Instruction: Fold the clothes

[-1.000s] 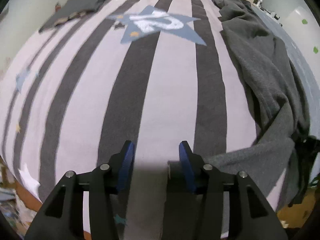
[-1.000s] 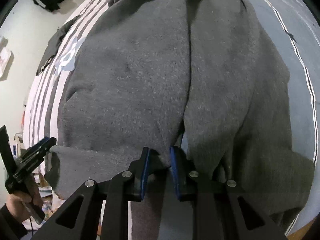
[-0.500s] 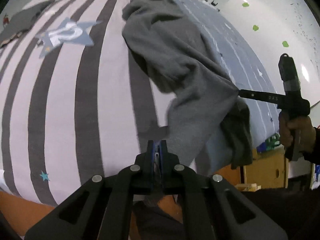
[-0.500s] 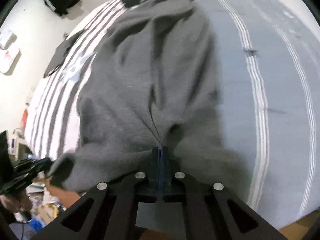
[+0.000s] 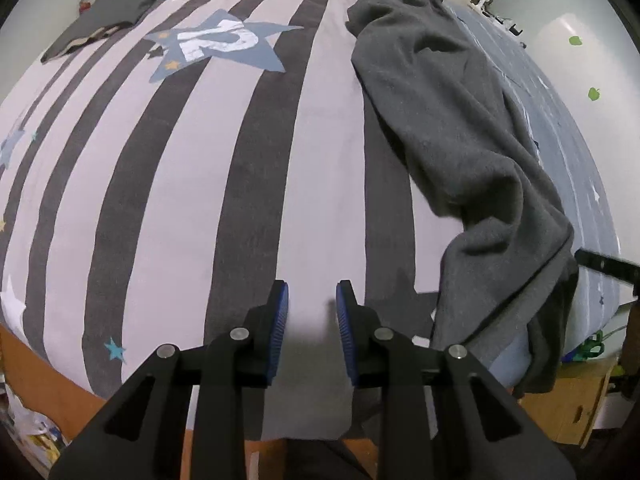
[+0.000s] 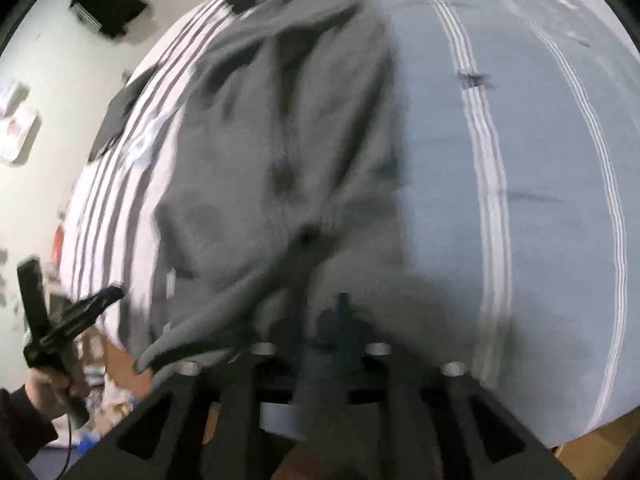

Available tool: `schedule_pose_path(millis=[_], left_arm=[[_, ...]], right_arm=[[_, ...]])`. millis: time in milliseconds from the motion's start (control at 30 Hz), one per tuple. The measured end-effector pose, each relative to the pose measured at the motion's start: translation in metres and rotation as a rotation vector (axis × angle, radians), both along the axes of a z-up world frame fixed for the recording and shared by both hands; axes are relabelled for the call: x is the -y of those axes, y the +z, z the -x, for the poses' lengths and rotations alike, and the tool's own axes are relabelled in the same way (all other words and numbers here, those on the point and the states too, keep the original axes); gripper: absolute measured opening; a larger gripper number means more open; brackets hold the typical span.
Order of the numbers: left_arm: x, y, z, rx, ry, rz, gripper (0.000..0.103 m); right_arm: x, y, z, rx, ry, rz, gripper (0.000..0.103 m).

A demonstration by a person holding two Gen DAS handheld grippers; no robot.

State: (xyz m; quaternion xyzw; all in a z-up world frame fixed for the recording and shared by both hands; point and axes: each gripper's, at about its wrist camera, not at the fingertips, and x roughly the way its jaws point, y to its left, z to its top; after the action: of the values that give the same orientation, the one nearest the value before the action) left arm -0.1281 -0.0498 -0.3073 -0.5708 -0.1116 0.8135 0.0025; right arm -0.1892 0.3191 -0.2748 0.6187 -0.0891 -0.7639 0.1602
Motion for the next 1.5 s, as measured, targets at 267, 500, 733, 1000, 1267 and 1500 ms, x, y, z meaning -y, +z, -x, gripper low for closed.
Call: schedule_pose_path(millis=[267,500,733,1000,1267,1500], left_arm=[[0.010,-0.001,0.002,-0.030,0.022,0.025,0.021],[0.016,-0.003,-0.002,-0.027,0.026,0.035,0.021],[0.016,-0.003,0.004,-0.023,0.040,0.038,0.021],[-0.002,0.006,0.021,-0.035,0.024,0.054,0.021],[-0.029,0.031,0.073,-0.085,0.024,0.082,0.024],[-0.042,0.064,0.161,-0.181,0.017,0.051,0.036]], right_arm=[[0.071,-0.014,-0.009,0.044,0.014,-0.026,0.057],[0.074,-0.029,-0.018,0.053,0.042,-0.075,0.007],[0.017,0.014,-0.054,0.019,0.225,-0.072,0.002],[-0.052,-0.001,-0.042,0.135,0.216,-0.254,0.007],[-0.083,0.026,0.026,-0.021,-0.043,-0.214,0.033],[-0.069,0.038,0.138,-0.122,-0.147,-0.126,0.040]])
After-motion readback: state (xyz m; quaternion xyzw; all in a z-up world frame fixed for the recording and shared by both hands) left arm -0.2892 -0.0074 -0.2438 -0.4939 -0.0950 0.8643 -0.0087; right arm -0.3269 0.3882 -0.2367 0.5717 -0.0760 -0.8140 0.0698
